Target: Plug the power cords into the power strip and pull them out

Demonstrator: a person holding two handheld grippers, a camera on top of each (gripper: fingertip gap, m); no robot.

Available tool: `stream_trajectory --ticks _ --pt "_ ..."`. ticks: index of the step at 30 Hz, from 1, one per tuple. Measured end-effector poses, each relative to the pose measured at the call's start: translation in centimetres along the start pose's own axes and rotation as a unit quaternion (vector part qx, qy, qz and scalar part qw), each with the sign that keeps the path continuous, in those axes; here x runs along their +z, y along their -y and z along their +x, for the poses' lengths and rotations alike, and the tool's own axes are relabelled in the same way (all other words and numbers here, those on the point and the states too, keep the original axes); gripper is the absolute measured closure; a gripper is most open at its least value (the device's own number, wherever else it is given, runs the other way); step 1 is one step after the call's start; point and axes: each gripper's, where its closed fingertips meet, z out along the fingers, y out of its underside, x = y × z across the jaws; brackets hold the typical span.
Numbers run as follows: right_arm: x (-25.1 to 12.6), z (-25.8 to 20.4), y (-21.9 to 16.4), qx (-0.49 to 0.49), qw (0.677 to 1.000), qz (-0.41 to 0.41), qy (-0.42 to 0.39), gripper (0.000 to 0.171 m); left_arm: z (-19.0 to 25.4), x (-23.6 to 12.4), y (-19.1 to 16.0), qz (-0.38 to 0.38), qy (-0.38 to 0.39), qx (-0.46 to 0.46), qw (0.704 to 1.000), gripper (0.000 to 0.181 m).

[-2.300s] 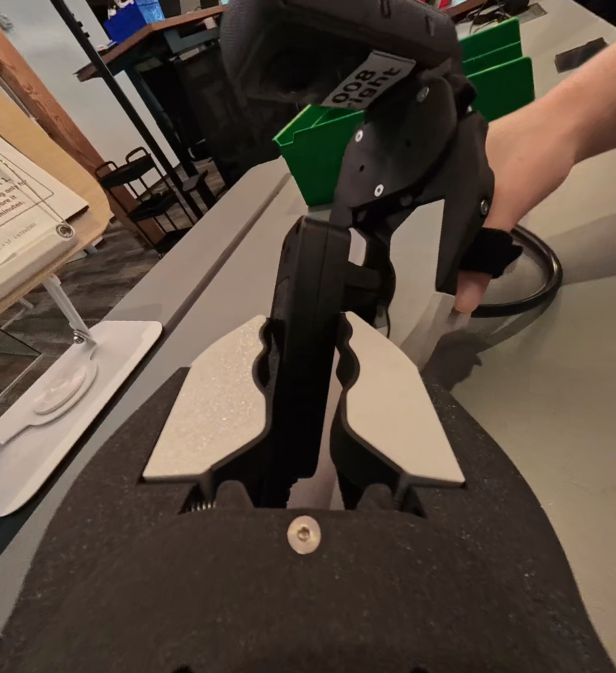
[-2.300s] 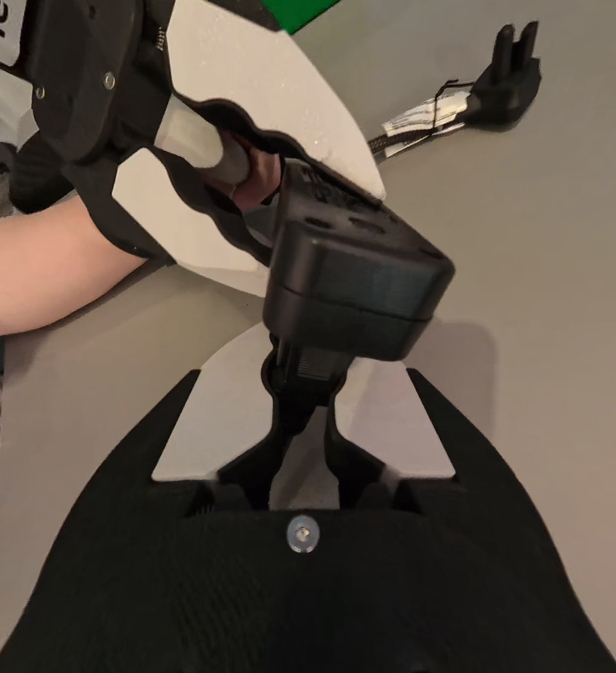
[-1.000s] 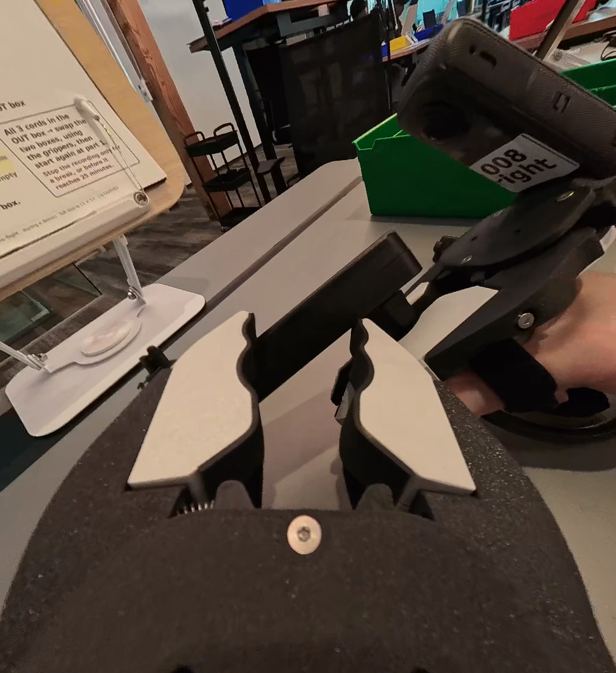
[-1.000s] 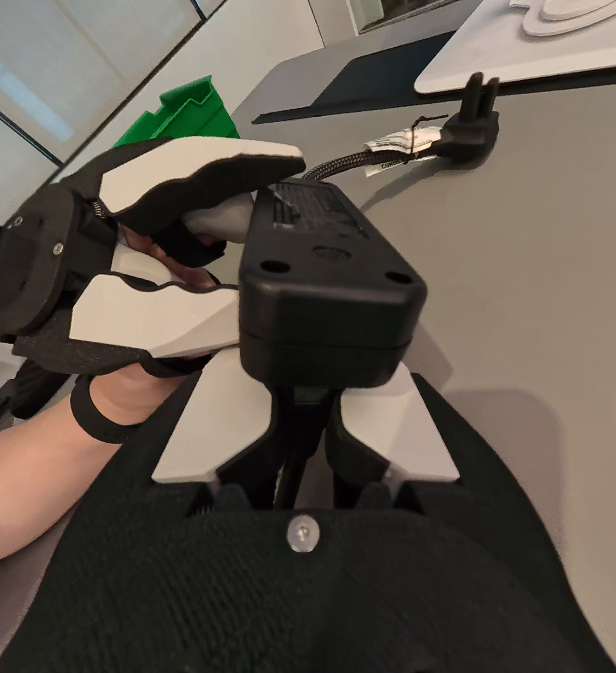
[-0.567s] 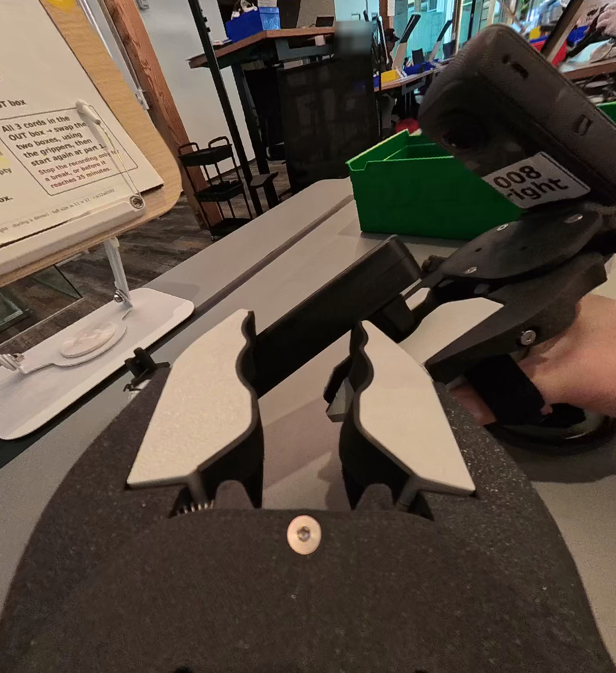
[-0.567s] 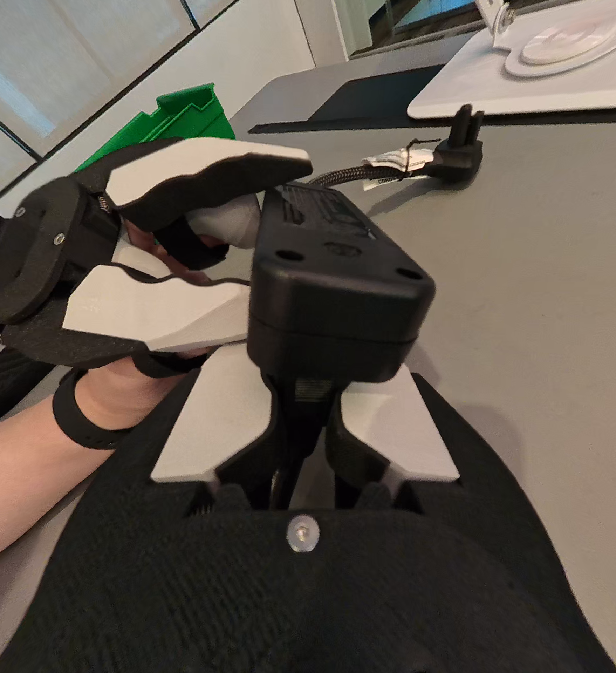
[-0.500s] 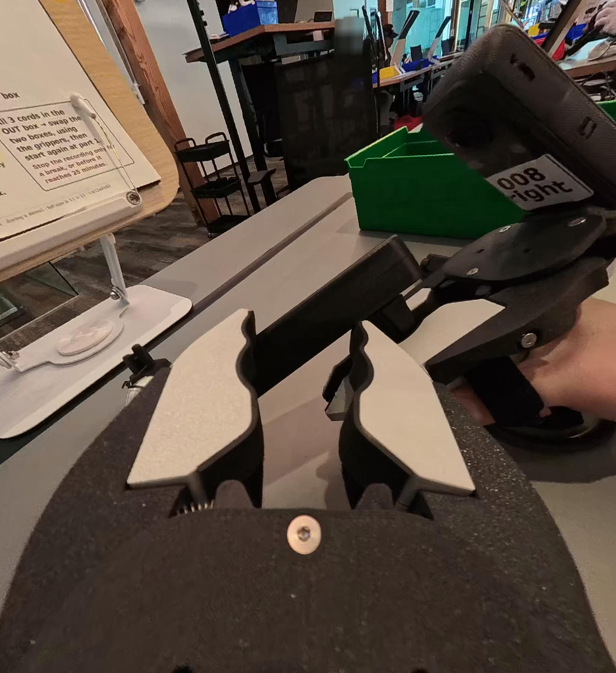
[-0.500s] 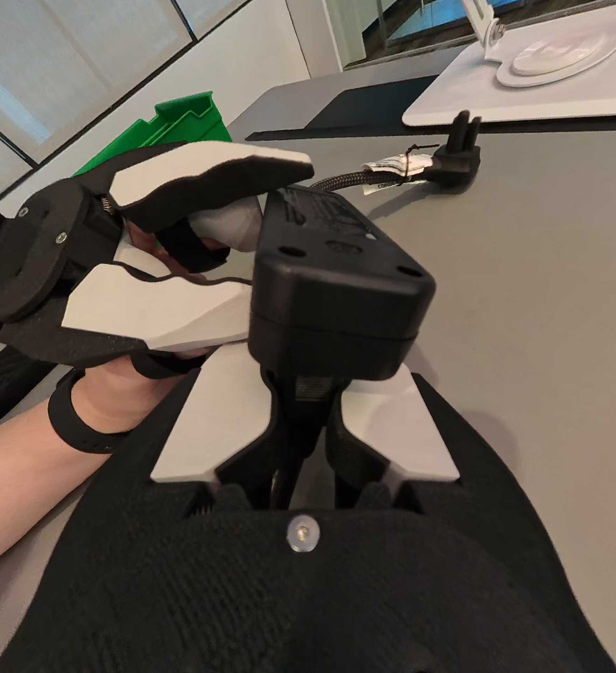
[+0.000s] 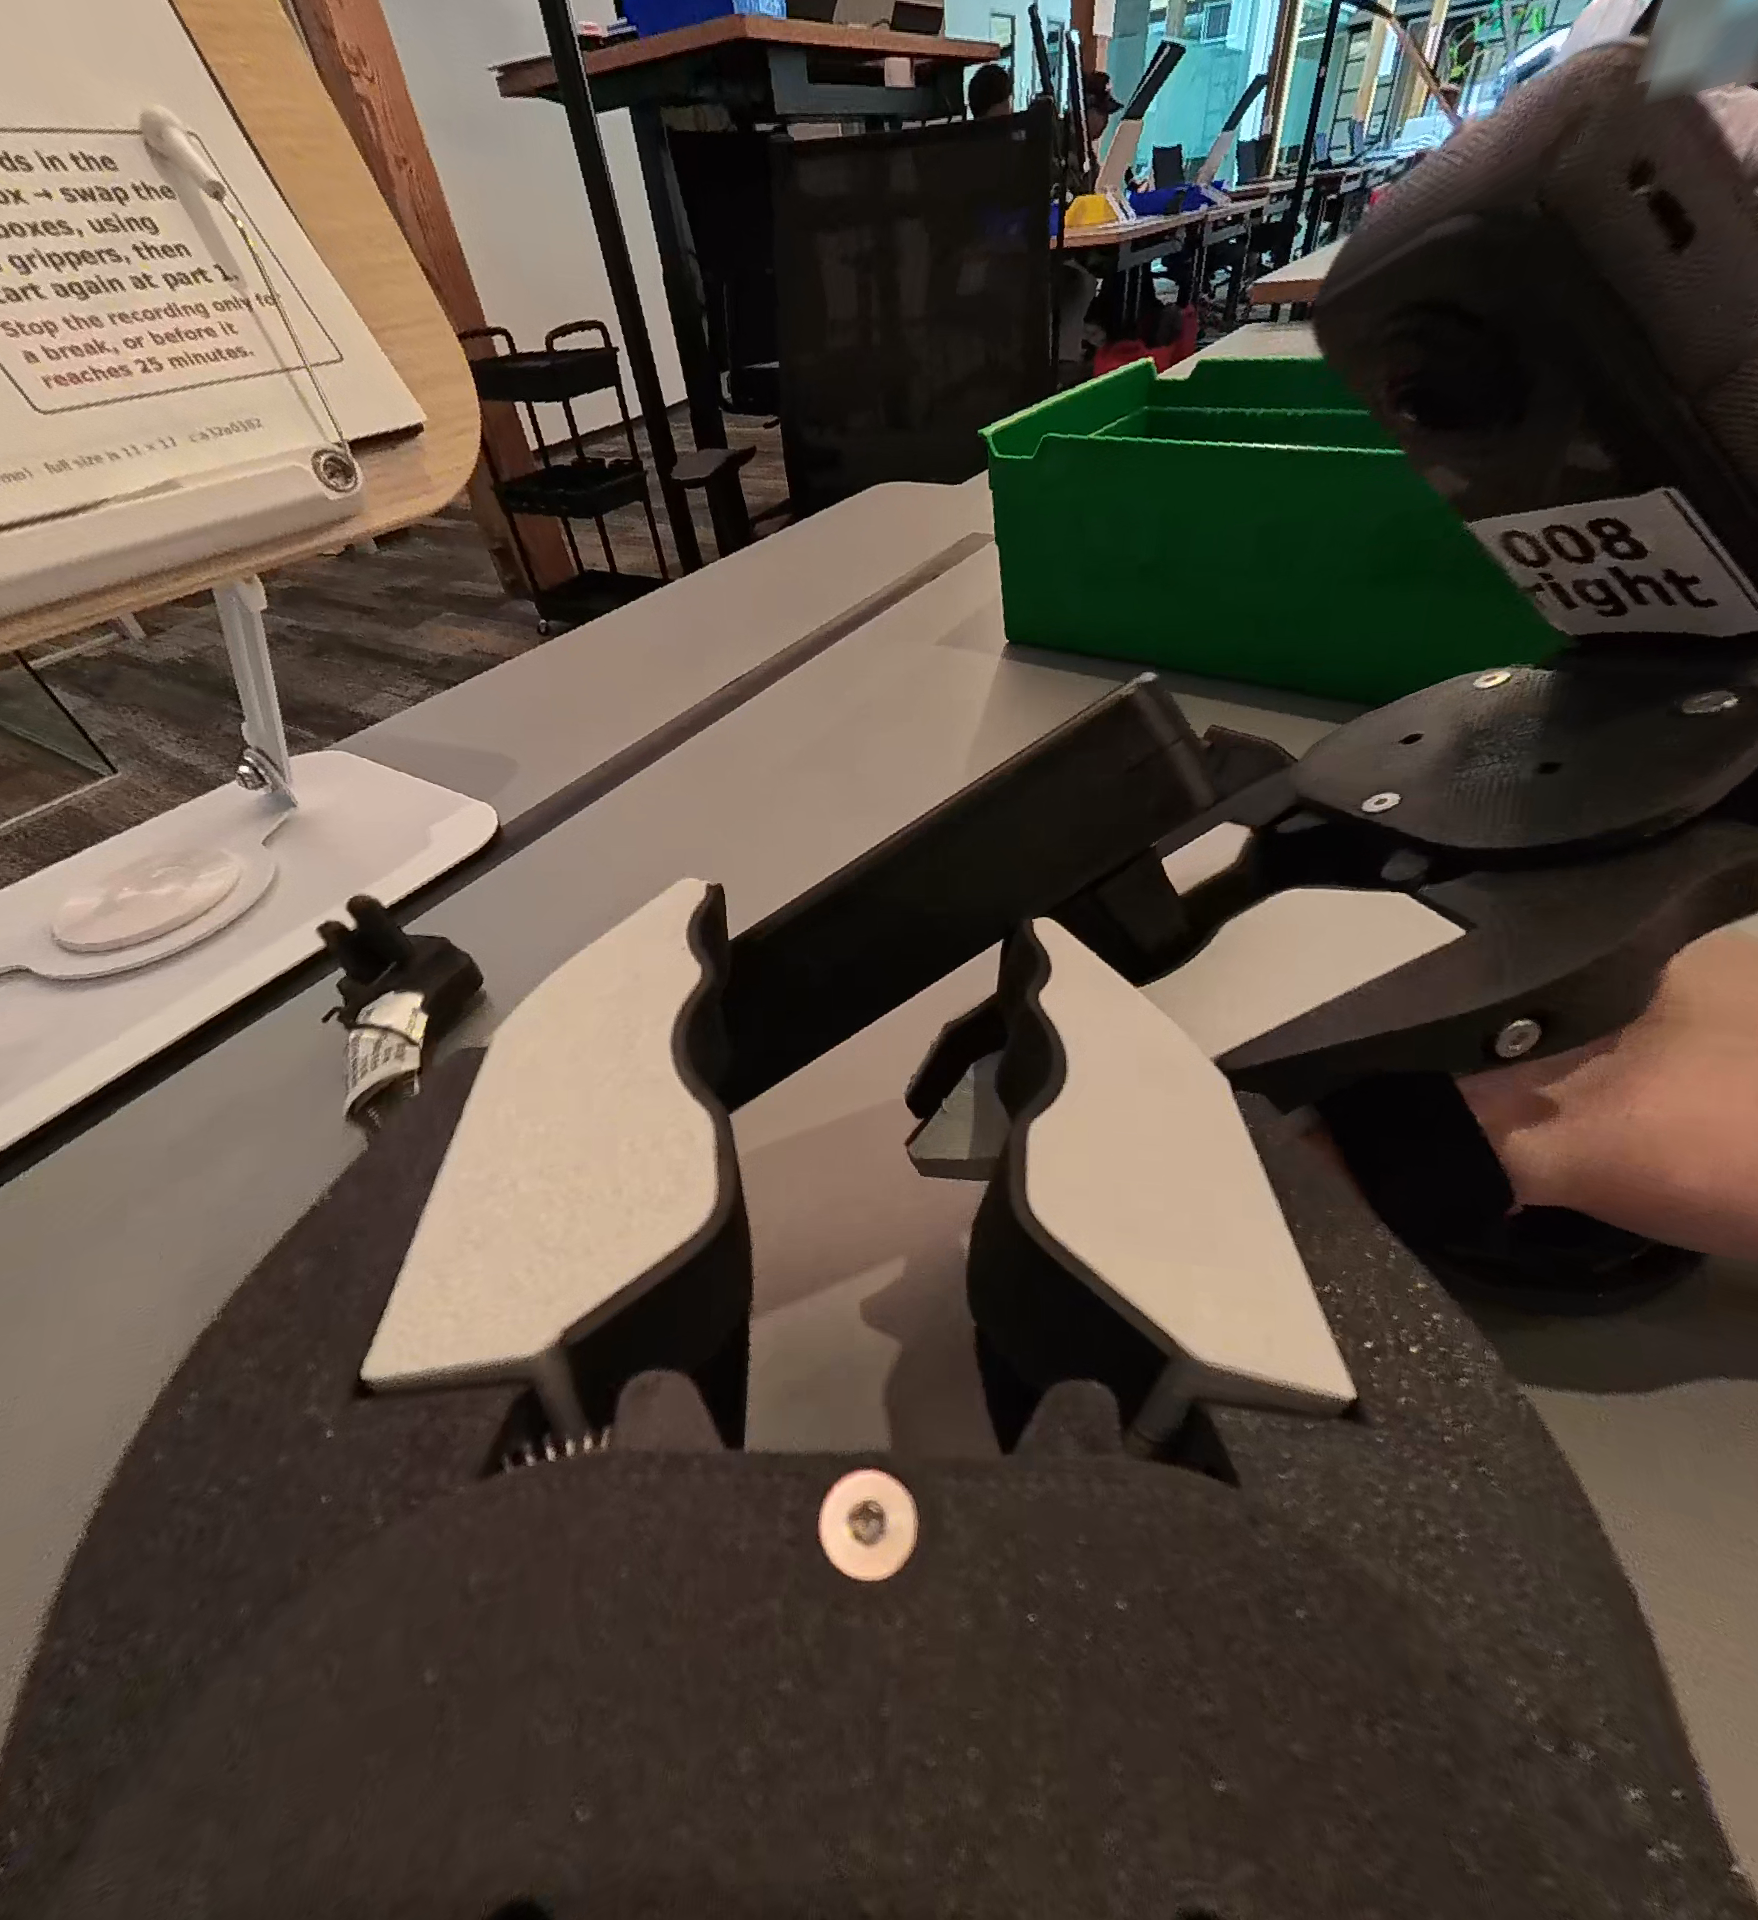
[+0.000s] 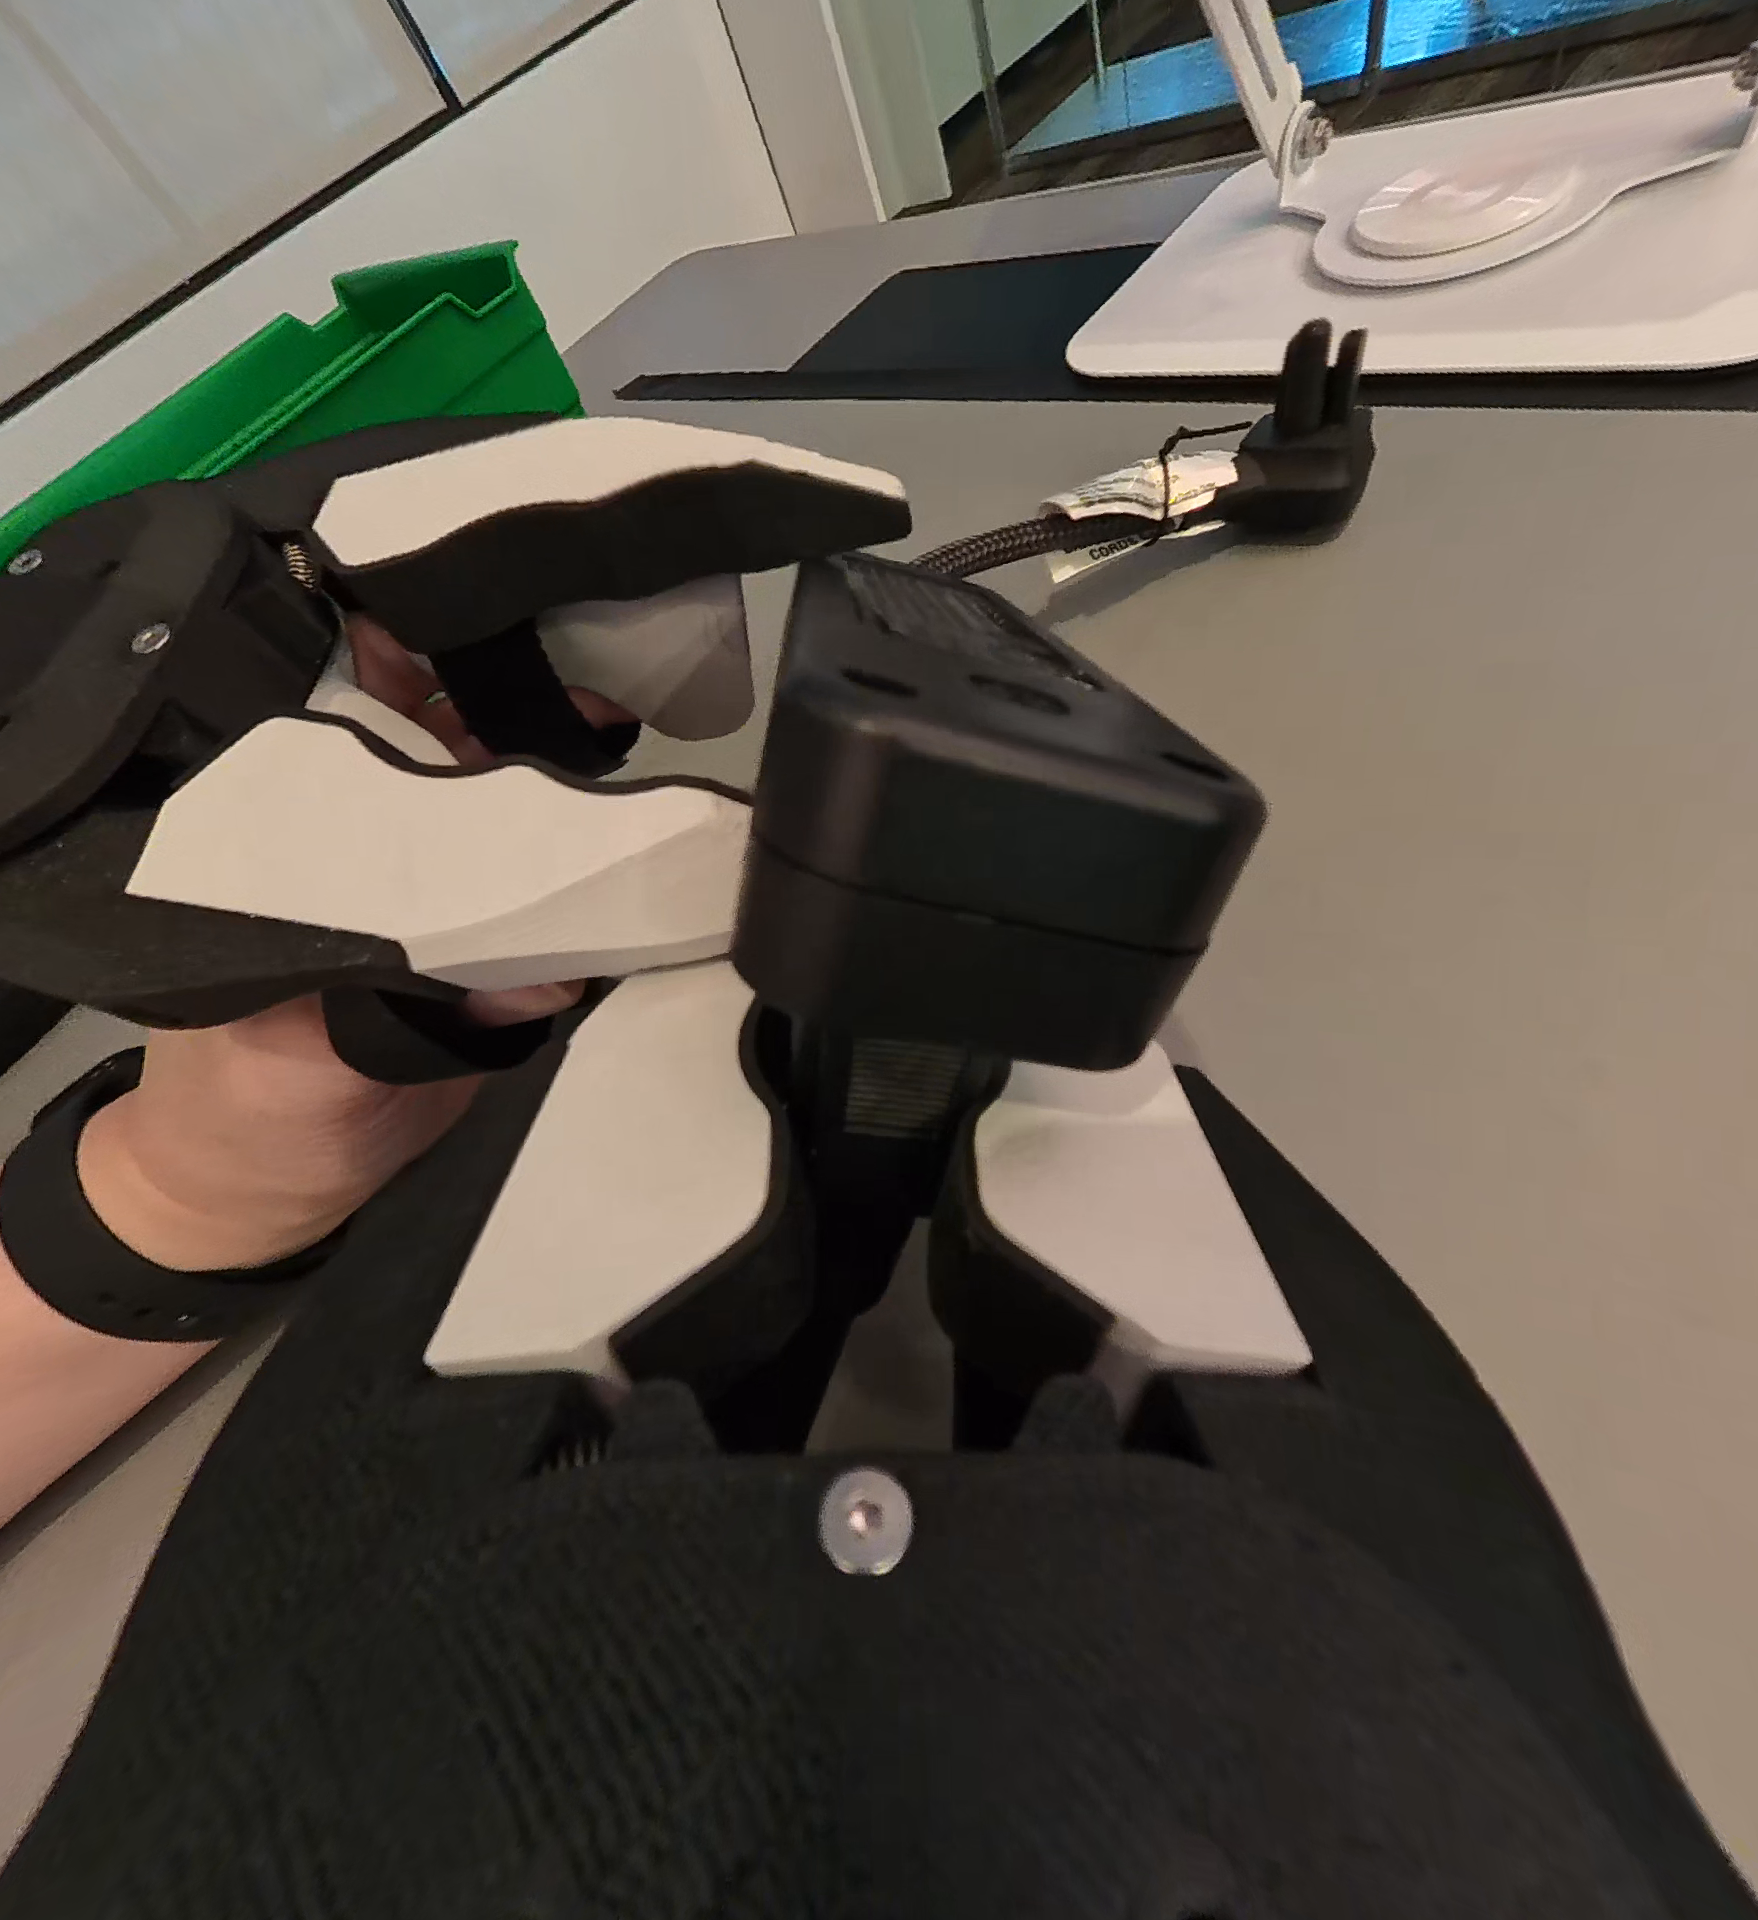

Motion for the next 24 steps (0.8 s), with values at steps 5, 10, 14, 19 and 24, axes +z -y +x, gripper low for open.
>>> stream_trajectory --ticks 5,10,14,19,24 --pt "0.0 0.4 0.4 -0.024 0.999 0.013 -0.034 0.144 -0.2 -0.1 0.1 0.008 0.005 -0.015 1.000 0.131" --pt "0.2 0.5 0.6 -0.028 0.998 0.017 -0.049 0.144 -0.5 -0.1 -0.1 0.009 0.003 -0.030 0.999 0.131" --pt "0.1 0.7 0.5 -0.033 0.997 0.016 -0.061 0.145 -0.5 0.0 -0.3 0.009 -0.001 -0.044 0.999 0.131" --pt "0.2 0.8 0.4 -0.023 0.999 -0.005 -0.046 0.145 -0.6 0.1 -0.2 -0.009 0.019 0.031 0.999 0.132" --pt "-0.9 2.3 0.0 -0.003 0.997 -0.057 -0.058 0.148 1.1 -1.0 2.1 0.041 -0.075 0.023 0.996 0.136"
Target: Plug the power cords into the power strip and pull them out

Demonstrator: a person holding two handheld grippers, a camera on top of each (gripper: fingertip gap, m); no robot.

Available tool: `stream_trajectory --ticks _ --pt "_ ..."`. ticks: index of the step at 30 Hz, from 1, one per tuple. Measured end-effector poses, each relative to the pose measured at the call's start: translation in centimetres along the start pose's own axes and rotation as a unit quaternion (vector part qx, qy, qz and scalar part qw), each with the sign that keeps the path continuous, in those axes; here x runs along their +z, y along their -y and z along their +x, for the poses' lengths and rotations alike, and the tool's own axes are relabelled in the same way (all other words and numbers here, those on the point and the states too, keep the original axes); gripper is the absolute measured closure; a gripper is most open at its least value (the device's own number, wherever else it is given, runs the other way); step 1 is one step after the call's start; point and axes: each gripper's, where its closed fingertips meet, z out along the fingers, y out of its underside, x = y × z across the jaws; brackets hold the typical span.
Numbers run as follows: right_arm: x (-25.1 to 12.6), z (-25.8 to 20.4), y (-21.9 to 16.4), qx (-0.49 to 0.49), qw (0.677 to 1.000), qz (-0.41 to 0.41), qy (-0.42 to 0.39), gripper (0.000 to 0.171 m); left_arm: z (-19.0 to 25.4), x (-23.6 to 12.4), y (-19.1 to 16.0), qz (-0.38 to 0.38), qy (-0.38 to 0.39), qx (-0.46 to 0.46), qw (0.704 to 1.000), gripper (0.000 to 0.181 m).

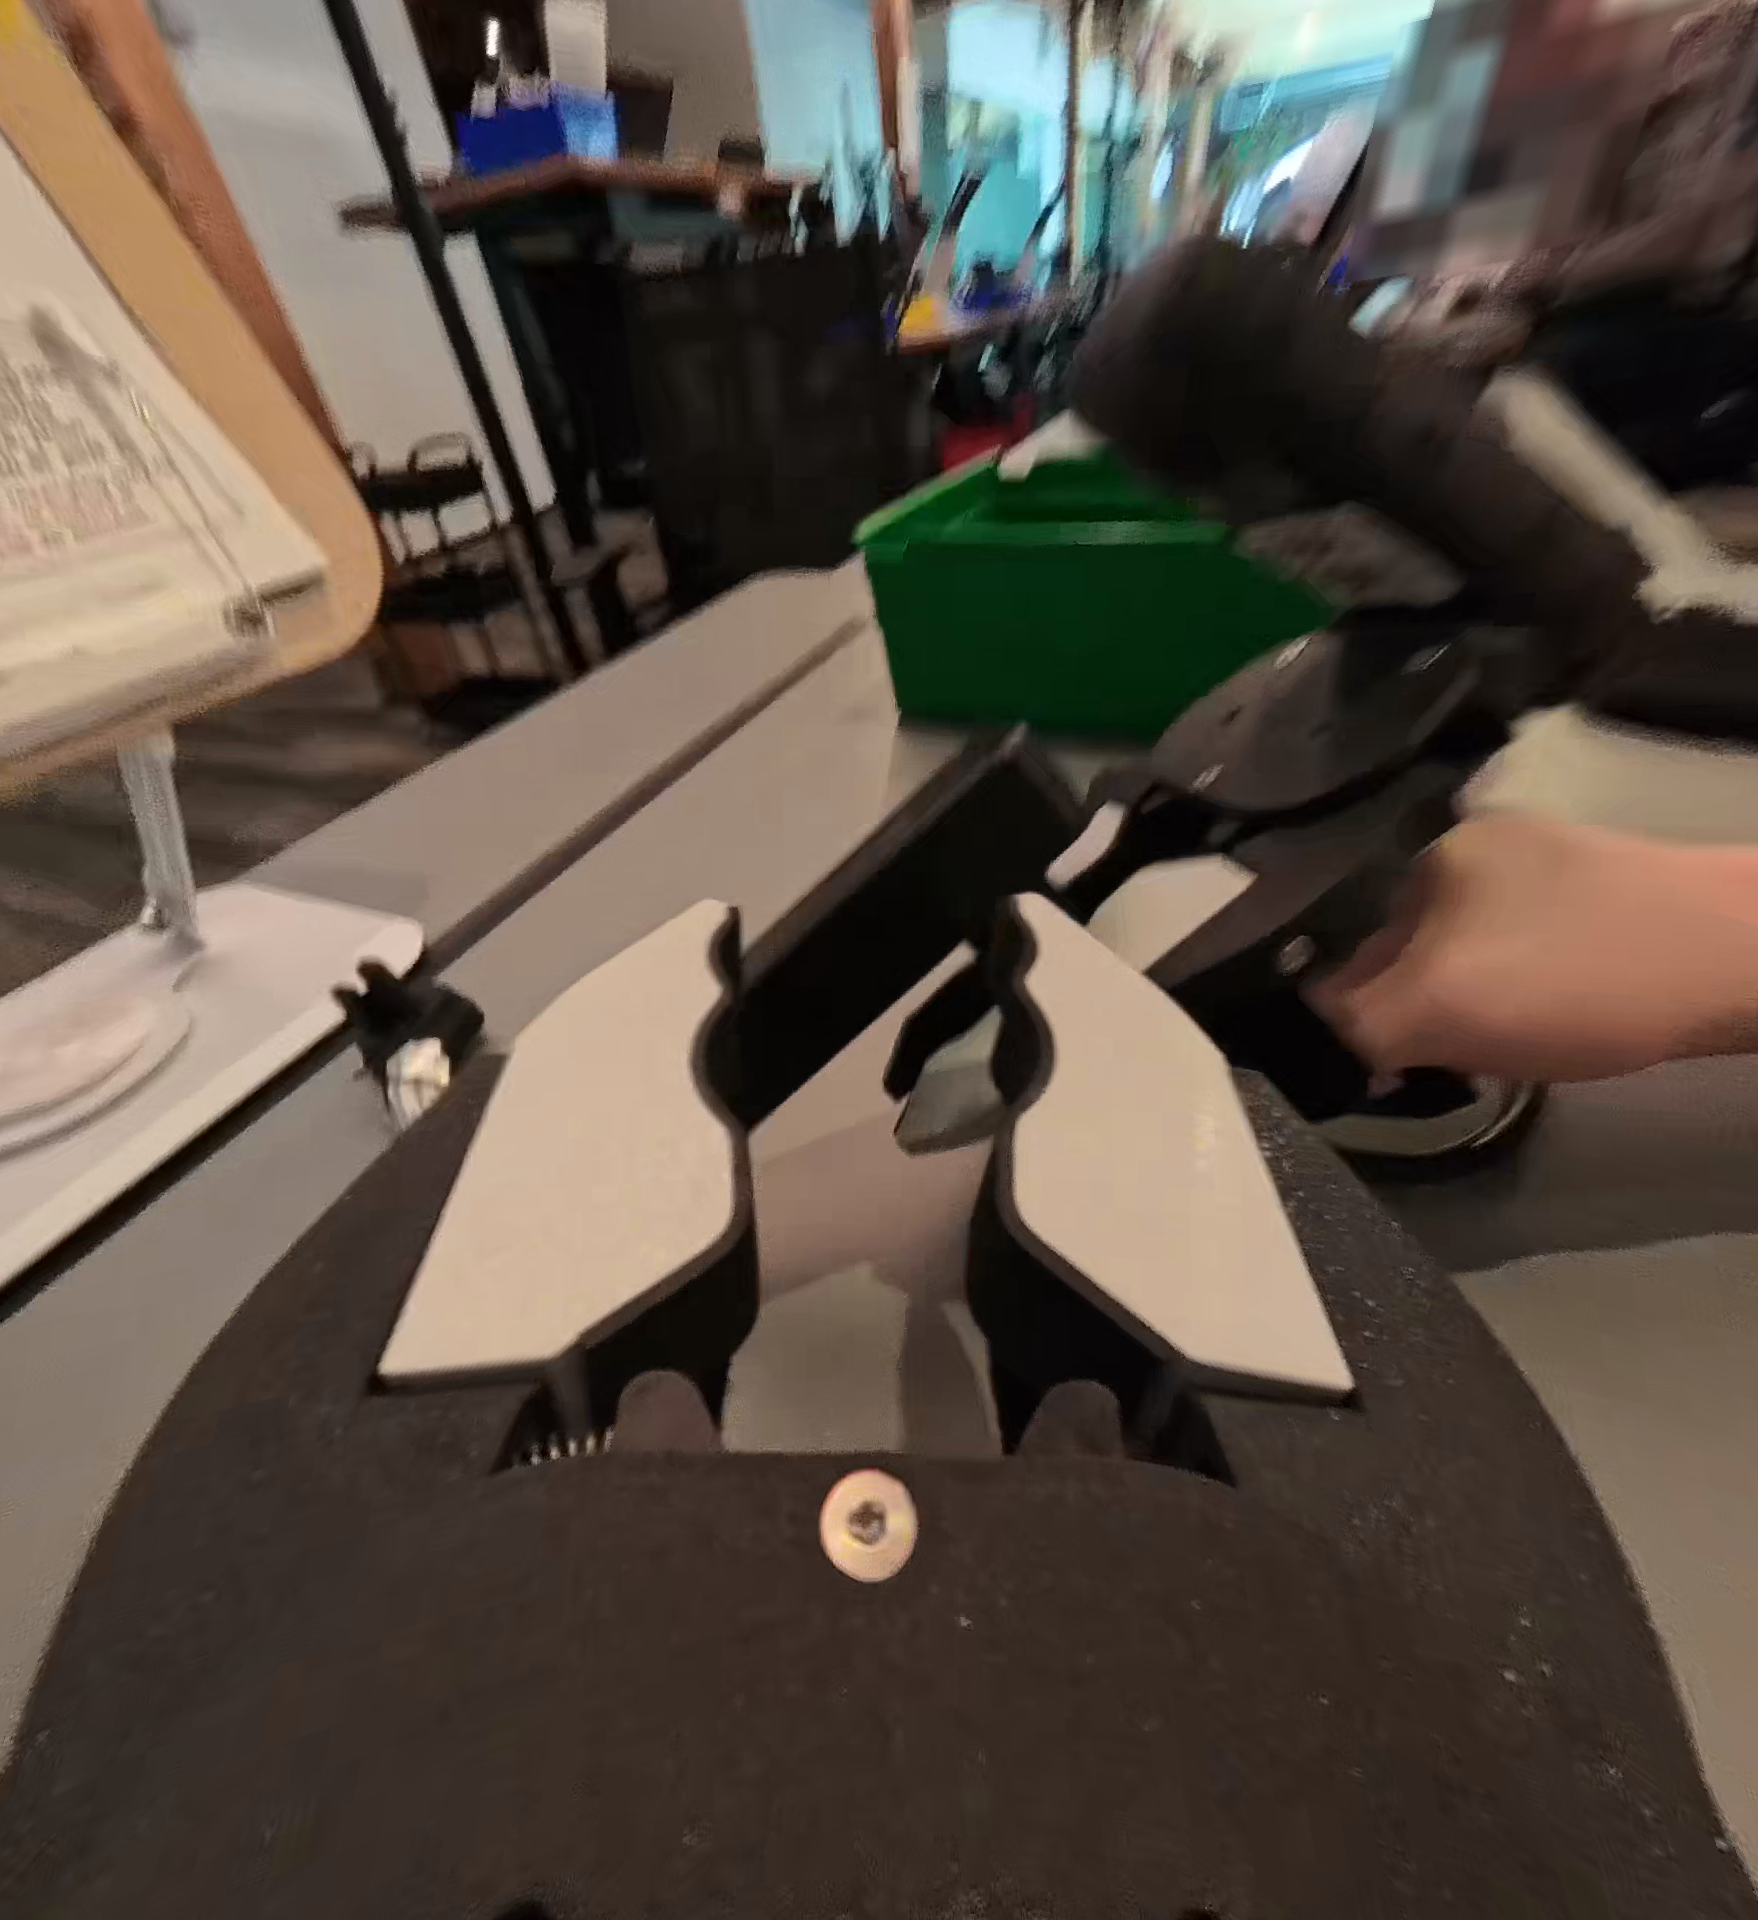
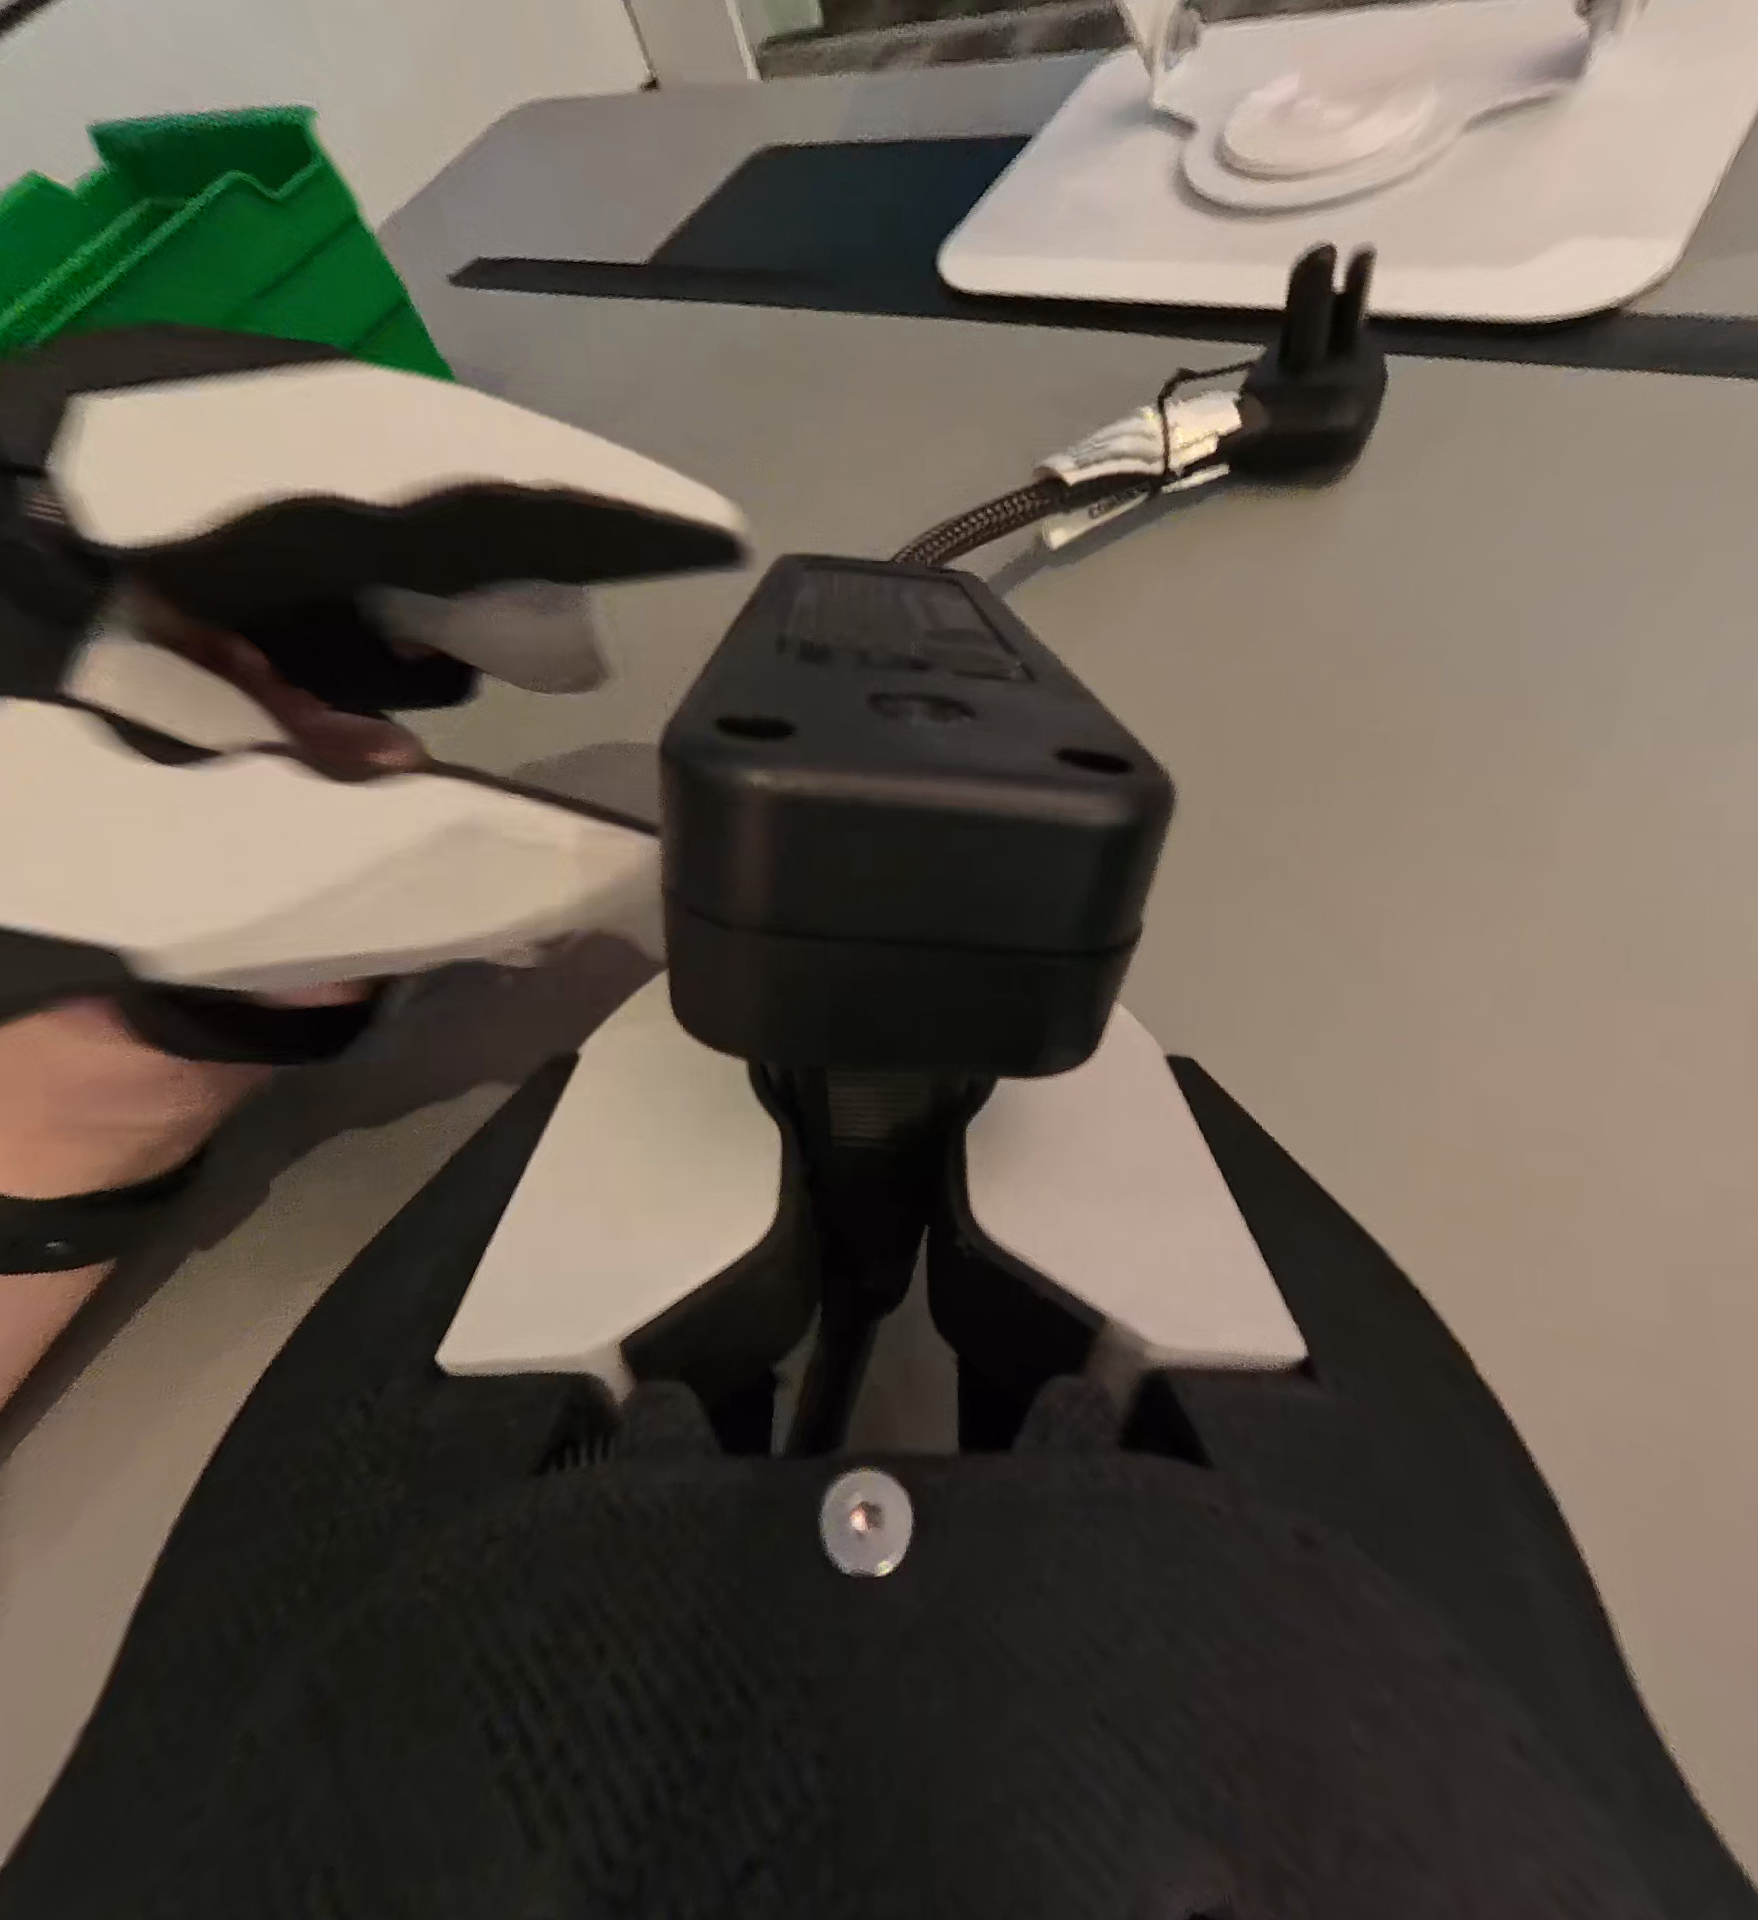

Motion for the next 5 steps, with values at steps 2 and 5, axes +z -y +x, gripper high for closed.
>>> stream_trajectory --ticks 2,5 --pt "0.0 0.5 -0.4 -0.018 0.999 -0.015 -0.022 0.148 0.0 -0.7 1.8 0.034 0.001 0.011 0.999 0.117" --pt "0.4 -0.7 -0.7 -0.082 0.995 -0.027 -0.045 0.148 1.6 0.5 -0.1 -0.039 -0.017 0.080 0.996 0.109"
